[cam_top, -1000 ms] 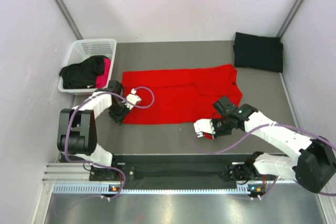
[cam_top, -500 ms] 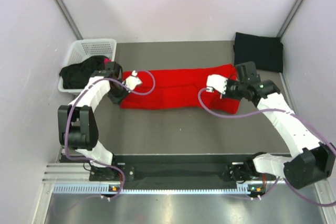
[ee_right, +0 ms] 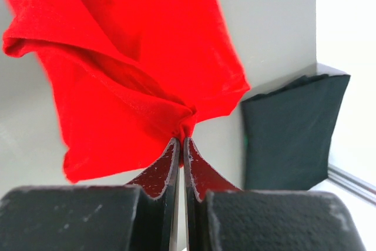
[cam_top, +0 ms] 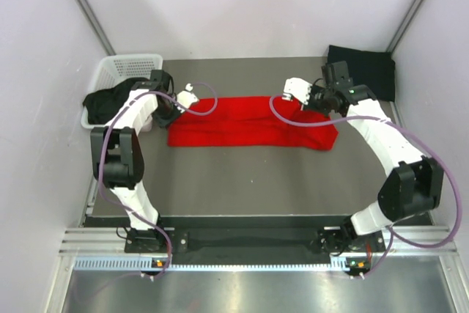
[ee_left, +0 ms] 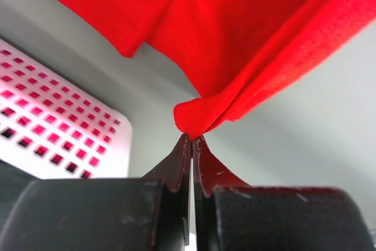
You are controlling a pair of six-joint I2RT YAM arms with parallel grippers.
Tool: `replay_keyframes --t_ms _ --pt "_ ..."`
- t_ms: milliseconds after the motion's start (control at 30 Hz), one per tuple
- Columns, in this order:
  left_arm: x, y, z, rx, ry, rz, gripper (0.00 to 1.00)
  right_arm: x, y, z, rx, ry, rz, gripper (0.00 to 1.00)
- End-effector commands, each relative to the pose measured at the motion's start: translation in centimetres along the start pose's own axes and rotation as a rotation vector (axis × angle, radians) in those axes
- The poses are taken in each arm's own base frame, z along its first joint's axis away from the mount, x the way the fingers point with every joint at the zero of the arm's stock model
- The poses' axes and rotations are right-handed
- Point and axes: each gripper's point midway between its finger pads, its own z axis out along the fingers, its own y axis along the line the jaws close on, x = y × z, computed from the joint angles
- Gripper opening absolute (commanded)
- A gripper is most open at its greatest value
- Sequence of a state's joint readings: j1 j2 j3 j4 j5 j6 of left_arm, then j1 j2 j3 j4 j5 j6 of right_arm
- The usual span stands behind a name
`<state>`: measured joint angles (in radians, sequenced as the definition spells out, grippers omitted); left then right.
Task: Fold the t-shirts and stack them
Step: Fold the tshirt
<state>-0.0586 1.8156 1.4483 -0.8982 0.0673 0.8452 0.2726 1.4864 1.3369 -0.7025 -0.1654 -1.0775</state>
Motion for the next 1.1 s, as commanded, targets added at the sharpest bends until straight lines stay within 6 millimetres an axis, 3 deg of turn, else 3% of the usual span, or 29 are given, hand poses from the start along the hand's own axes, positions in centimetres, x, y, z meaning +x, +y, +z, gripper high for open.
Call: replay_keyframes --t_ms 0,300,433,500,533,567,600,667,700,733,800,867,900,933,967,1033,1067 --pt "-0.5 1.7 0.0 -0.032 0.006 0.001 0.0 -1.0 -4.2 0.8 0.105 -0.016 0.019 0.0" --pt "-1.0 4.0 3.1 -0.055 0.035 -0.032 0.0 -0.6 -6.6 6.6 0.084 0.007 0.066 0.0" --pt "-1.1 5.8 4.2 -0.096 0.046 -0.116 0.0 -0.1 -7.5 9.3 0.084 0.031 0.111 0.01" --pt "-2.0 7.7 4.0 -0.185 0.013 -0.183 0.06 0.0 -8.2 10.1 0.102 0.04 0.146 0.07" --pt "-2.8 8.5 3.2 -0.221 -0.02 -0.228 0.12 -0.1 -8.8 10.0 0.124 0.039 0.16 0.17" --pt "-3.7 9.2 2.5 -0.243 -0.058 -0.253 0.16 -0.7 -10.3 9.2 0.178 0.021 0.173 0.18" --pt "-5.0 10.3 0.8 -0.287 -0.118 -0.274 0.18 -1.1 -11.1 8.5 0.223 0.012 0.237 0.18" --pt "-7.2 11.8 -2.1 -0.352 -0.224 -0.336 0.27 -2.6 -13.7 5.4 0.333 -0.039 0.302 0.37" --pt "-8.5 12.8 -4.9 -0.413 -0.309 -0.354 0.3 -3.2 -14.1 4.5 0.354 -0.053 0.305 0.44" --pt "-9.0 13.0 -6.1 -0.432 -0.357 -0.383 0.31 -3.1 -14.1 3.7 0.376 -0.043 0.31 0.45" --pt "-10.4 12.5 -8.7 -0.433 -0.464 -0.358 0.34 -3.2 -12.7 2.4 0.341 -0.046 0.351 0.47" --pt "-10.1 10.5 -8.5 -0.387 -0.469 -0.314 0.38 -1.2 -8.8 2.5 0.207 -0.002 0.382 0.47" --pt "-9.9 8.6 -7.0 -0.318 -0.446 -0.291 0.38 -0.2 -7.5 2.6 0.173 0.01 0.392 0.47" --pt "-9.0 6.9 -6.0 -0.258 -0.398 -0.274 0.38 2.5 -4.9 2.4 0.1 0.048 0.43 0.47" --pt "-8.4 5.7 -5.0 -0.211 -0.364 -0.272 0.37 2.5 -3.1 2.6 0.004 0.001 0.423 0.47" --pt "-6.4 2.2 -2.6 -0.066 -0.278 -0.27 0.37 5.7 -0.2 2.5 -0.111 0.053 0.496 0.47" --pt "-5.8 1.2 -1.6 -0.024 -0.249 -0.278 0.37 5.6 1.1 2.6 -0.203 0.012 0.505 0.48"
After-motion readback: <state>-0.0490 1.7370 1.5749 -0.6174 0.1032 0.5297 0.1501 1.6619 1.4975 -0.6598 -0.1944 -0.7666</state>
